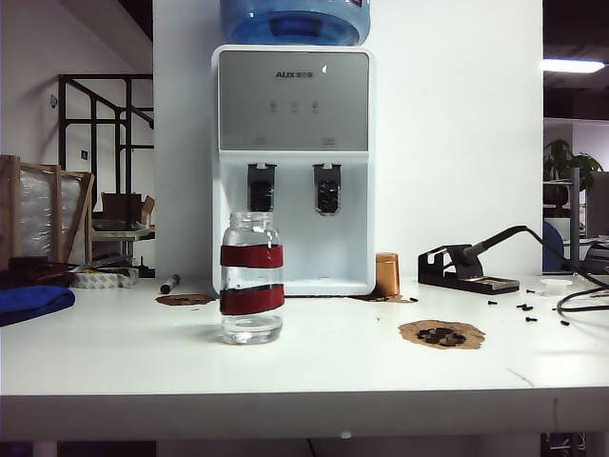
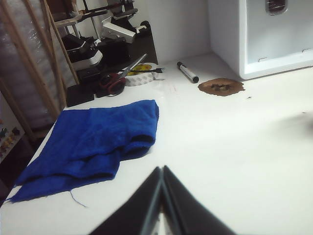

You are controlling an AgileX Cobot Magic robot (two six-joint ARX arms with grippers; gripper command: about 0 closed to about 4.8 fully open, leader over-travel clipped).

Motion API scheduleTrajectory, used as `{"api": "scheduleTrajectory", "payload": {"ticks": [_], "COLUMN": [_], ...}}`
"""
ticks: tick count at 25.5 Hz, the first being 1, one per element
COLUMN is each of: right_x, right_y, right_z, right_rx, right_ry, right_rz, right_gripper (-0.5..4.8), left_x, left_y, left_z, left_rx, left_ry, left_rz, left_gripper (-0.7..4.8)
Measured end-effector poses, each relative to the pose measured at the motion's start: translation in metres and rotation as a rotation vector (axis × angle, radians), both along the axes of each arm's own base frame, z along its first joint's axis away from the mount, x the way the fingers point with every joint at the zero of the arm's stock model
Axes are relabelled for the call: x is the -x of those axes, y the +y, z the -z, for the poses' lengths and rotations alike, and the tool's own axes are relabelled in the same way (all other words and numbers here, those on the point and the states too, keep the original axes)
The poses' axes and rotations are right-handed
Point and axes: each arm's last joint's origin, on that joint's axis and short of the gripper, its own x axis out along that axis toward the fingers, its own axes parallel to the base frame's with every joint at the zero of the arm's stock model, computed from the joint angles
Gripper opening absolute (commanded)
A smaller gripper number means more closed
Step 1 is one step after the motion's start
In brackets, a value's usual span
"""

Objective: Pick up the water bottle with two loops of red belts, then reach the front water dispenser and gently press the gray-black baffle horizontally to get a little water.

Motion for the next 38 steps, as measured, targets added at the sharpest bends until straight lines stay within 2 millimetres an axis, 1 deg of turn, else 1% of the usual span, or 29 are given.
{"api": "scheduleTrajectory", "payload": {"ticks": [12, 14, 16, 18, 19, 21, 22, 23, 24, 25, 26, 28, 29, 31, 33, 34, 35, 36, 37, 38], "right_x": [0.0, 0.0, 0.005, 0.014, 0.021, 0.03, 0.032, 0.032, 0.031, 0.027, 0.022, 0.011, 0.0, -0.017, -0.026, -0.035, -0.04, -0.047, -0.05, -0.053], "right_y": [0.0, 0.001, 0.001, 0.0, -0.001, -0.002, -0.003, -0.002, -0.001, 0.002, 0.005, 0.009, 0.012, 0.016, 0.018, 0.018, 0.018, 0.018, 0.017, 0.017], "right_z": [0.0, -0.005, -0.025, -0.053, -0.071, -0.096, -0.105, -0.131, -0.141, -0.161, -0.173, -0.185, -0.192, -0.2, -0.201, -0.199, -0.197, -0.194, -0.193, -0.193], "right_rx": [0.0, -0.018, -0.052, -0.063, -0.07, -0.079, -0.08, -0.076, -0.067, -0.042, -0.017, 0.015, 0.038, 0.059, 0.061, 0.051, 0.043, 0.027, 0.023, 0.026], "right_ry": [0.003, -0.045, -0.175, -0.279, -0.335, -0.414, -0.425, -0.427, -0.429, -0.436, -0.427, -0.418, -0.387, -0.338, -0.305, -0.275, -0.257, -0.235, -0.23, -0.229], "right_rz": [0.0, -0.023, -0.051, -0.044, -0.033, -0.024, -0.023, -0.042, -0.074, -0.167, -0.261, -0.382, -0.486, -0.618, -0.665, -0.653, -0.632, -0.571, -0.536, -0.513], "right_gripper": [-0.02, -0.02, -0.03, -0.02, -0.03, -0.02, -0.02, -0.02, -0.02, -0.02, -0.02, -0.02, -0.02, -0.02, -0.02, 0.05, 1.37, 2.63, 4.11, 4.79], "left_x": [0.0, 0.0, 0.0, 0.0, 0.0, 0.002, 0.003, 0.005, 0.007, 0.01, 0.012, 0.018, 0.025, 0.033, 0.038, 0.043, 0.045, 0.048, 0.048, 0.048], "left_y": [0.0, 0.0, -0.001, -0.001, -0.001, -0.002, -0.003, -0.003, -0.003, -0.004, -0.004, -0.004, -0.005, -0.007, -0.008, -0.01, -0.01, -0.011, -0.012, -0.012], "left_z": [0.0, 0.0, -0.003, -0.006, -0.01, -0.021, -0.026, -0.039, -0.044, -0.057, -0.063, -0.076, -0.089, -0.099, -0.102, -0.107, -0.108, -0.109, -0.108, -0.106], "left_rx": [0.0, 0.001, 0.001, 0.002, 0.002, 0.001, 0.0, -0.005, -0.007, -0.011, -0.009, 0.014, 0.037, 0.058, 0.075, 0.087, 0.091, 0.101, 0.109, 0.116], "left_ry": [0.0, -0.002, -0.029, -0.053, -0.066, -0.107, -0.131, -0.184, -0.202, -0.24, -0.254, -0.266, -0.264, -0.23, -0.188, -0.159, -0.15, -0.112, -0.081, -0.055], "left_rz": [0.001, 0.002, 0.019, 0.037, 0.047, 0.071, 0.082, 0.097, 0.1, 0.108, 0.107, 0.111, 0.128, 0.173, 0.202, 0.238, 0.254, 0.284, 0.298, 0.311], "left_gripper": [-0.04, -0.04, -0.04, -0.04, -0.04, -0.04, -0.04, -0.04, -0.04, -0.04, -0.04, -0.04, -0.04, -0.04, -0.04, -0.04, -0.04, -0.04, -0.04, -0.04]}}
